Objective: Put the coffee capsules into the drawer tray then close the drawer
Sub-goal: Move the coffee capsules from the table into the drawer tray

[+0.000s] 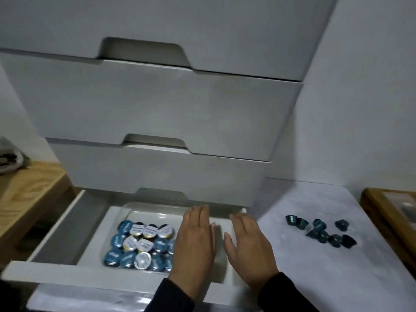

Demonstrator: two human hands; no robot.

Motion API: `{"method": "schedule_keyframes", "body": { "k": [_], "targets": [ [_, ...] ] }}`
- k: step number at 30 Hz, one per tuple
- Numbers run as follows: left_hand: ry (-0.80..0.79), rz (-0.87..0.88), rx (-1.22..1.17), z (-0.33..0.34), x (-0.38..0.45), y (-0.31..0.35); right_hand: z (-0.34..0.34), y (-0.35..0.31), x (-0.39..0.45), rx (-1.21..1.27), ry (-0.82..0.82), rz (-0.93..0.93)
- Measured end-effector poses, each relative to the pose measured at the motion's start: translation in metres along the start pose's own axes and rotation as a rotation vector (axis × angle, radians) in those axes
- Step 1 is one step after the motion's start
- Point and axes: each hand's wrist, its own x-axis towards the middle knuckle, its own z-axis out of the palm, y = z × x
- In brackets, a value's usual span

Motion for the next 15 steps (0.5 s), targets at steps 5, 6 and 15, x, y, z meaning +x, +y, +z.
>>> {"method": "schedule_keyframes", "body": {
  "k": [5,6,15],
  "targets": [
    [0.007,0.074,-0.073,0.040,0.004,0.103,-0.032,0.100,-0.018,-0.015,0.015,0.024],
    [0.001,0.089,-0.080,0.050,0.004,0.122,-0.036,0.120,-0.022,-0.016,0.017,0.040],
    [-0.205,0.105,-0.096,0.123,-0.002,0.213,-0.038,0.247,-0.051,-0.053,-0.112,0.165]
  ]
}}
